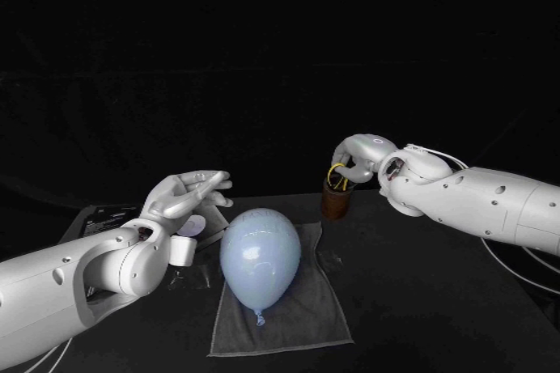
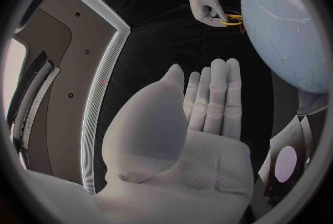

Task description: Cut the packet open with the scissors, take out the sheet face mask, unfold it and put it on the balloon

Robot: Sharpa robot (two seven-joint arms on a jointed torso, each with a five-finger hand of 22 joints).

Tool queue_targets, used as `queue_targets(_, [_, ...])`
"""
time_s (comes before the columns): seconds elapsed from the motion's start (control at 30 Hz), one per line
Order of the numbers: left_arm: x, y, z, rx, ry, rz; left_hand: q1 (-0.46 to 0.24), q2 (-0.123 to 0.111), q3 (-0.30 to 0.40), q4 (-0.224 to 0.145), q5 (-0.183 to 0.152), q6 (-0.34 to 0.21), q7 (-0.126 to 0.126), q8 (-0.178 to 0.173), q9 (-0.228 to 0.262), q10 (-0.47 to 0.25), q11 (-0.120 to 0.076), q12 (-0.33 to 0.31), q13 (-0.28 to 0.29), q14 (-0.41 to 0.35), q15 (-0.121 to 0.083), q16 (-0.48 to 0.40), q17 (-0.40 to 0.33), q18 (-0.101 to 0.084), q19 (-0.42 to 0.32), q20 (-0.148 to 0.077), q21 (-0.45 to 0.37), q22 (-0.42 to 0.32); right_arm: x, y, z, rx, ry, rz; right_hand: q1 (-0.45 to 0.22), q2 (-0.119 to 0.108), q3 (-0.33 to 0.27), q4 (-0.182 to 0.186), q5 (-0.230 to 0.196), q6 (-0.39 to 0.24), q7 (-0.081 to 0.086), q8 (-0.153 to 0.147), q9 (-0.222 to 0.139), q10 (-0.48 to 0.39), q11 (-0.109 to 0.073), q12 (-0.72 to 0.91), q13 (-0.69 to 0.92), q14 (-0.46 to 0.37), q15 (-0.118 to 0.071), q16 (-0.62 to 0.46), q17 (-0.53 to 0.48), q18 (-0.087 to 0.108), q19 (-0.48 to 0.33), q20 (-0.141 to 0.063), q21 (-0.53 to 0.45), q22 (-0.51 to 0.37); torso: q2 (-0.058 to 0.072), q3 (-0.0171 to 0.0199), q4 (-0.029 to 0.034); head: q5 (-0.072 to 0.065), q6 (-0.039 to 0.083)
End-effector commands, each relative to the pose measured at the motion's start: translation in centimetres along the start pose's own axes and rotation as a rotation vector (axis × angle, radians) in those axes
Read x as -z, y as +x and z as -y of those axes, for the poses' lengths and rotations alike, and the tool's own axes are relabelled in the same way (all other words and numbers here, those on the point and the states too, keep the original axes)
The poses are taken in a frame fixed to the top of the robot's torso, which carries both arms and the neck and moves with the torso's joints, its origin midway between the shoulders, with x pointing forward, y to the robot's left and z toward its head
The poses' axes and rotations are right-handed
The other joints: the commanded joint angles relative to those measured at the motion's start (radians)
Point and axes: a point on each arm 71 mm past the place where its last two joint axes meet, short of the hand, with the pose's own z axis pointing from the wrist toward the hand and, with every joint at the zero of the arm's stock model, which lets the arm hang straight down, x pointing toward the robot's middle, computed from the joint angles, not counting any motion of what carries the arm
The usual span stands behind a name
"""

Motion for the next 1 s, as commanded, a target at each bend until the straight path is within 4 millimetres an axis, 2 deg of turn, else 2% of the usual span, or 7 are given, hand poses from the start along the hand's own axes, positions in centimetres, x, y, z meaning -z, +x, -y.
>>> queue_targets(0.03, [-0.1, 0.1, 0.1, 0.008, 0.005, -0.009, -0.009, -0.001, -0.006, 0.001, 0.003, 0.003, 0.006, -0.003, 0.002, -0.003, 0.007, -0.004, 0.000, -0.005, -0.001, 0.007, 0.001, 0.007, -0.006, 0.002, 0.005, 0.001, 0.1, -1.0, 0.0, 0.005, 0.006, 0.116, -0.014, -0.002, 0.003, 0.003, -0.002, -0.003, -0.005, 0.009, 0.007, 0.035, -0.030, -0.004, -0.001, 0.032, -0.010, 0.008, 0.003, -0.007, 0.012, 0.002, 0.008, 0.011, 0.000, -0.0001, 0.0002, -0.001, 0.001])
queue_targets(0.27, [-0.1, 0.1, 0.1, 0.008, 0.004, -0.008, -0.010, 0.000, -0.006, 0.001, 0.003, 0.002, 0.006, -0.004, 0.002, -0.004, 0.007, -0.004, 0.000, -0.006, -0.001, 0.007, 0.001, 0.007, -0.007, 0.002, 0.006, 0.002, 0.3, -2.6, 0.1, -0.013, 0.007, 0.212, -0.017, -0.008, 0.002, 0.004, -0.002, -0.004, -0.006, 0.016, 0.013, 0.038, -0.031, -0.006, -0.001, 0.032, -0.011, 0.009, 0.006, -0.008, 0.014, 0.001, 0.012, 0.016, 0.000, -0.0007, 0.0002, -0.006, 0.006])
queue_targets(0.67, [-0.3, 0.2, 0.0, 0.013, 0.004, -0.017, -0.012, -0.001, -0.008, -0.001, 0.003, -0.003, 0.008, -0.005, 0.001, -0.010, 0.009, -0.007, 0.000, -0.015, 0.002, 0.005, -0.001, 0.007, -0.016, 0.004, 0.008, 0.004, 0.2, -6.7, -0.5, -0.026, -0.002, 0.315, -0.014, -0.014, 0.005, 0.000, -0.001, -0.007, -0.007, 0.025, 0.020, 0.042, -0.032, -0.010, -0.001, 0.034, -0.012, 0.013, 0.012, -0.010, 0.020, 0.000, 0.018, 0.028, -0.001, -0.0010, -0.0009, -0.012, 0.017])
queue_targets(0.8, [-0.4, 0.3, -0.1, 0.019, 0.003, -0.032, -0.011, -0.002, -0.013, -0.002, 0.003, -0.013, 0.010, -0.009, 0.001, -0.022, 0.014, -0.012, 0.001, -0.050, 0.009, -0.017, -0.014, 0.004, -0.048, 0.013, -0.001, 0.001, 0.1, -8.6, -1.3, -0.041, -0.013, 0.336, -0.015, -0.016, 0.005, 0.000, -0.001, -0.007, -0.007, 0.028, 0.023, 0.044, -0.032, -0.010, -0.001, 0.034, -0.012, 0.015, 0.015, -0.011, 0.023, 0.000, 0.022, 0.034, -0.001, -0.0014, 0.0013, -0.018, 0.022])
queue_targets(0.9, [-0.5, 0.4, -0.1, 0.020, 0.004, -0.042, -0.005, -0.004, -0.015, -0.003, 0.003, -0.017, 0.010, -0.010, 0.000, -0.027, 0.016, -0.014, 0.001, -0.066, 0.013, -0.036, -0.026, 0.004, -0.069, 0.021, -0.012, -0.005, 0.1, -9.5, -1.9, -0.067, -0.018, 0.339, -0.016, -0.017, 0.005, 0.001, -0.001, -0.007, -0.008, 0.030, 0.025, 0.045, -0.032, -0.011, 0.000, 0.034, -0.012, 0.015, 0.016, -0.012, 0.024, 0.000, 0.023, 0.035, -0.001, -0.0019, 0.0002, -0.016, 0.026])
queue_targets(1.0, [-0.7, 0.4, -0.2, 0.009, 0.008, -0.062, 0.002, -0.005, -0.020, -0.003, 0.003, -0.026, 0.012, -0.015, -0.001, -0.033, 0.020, -0.020, 0.001, -0.094, 0.020, -0.083, -0.053, 0.000, -0.115, 0.039, -0.048, -0.025, 0.2, -10.0, -2.7, -0.100, -0.029, 0.334, -0.013, -0.023, 0.006, -0.004, -0.001, -0.008, -0.009, 0.038, 0.031, 0.050, -0.034, -0.013, 0.000, 0.035, -0.013, 0.018, 0.019, -0.012, 0.026, -0.001, 0.026, 0.042, 0.000, -0.0018, 0.0009, -0.017, 0.030])
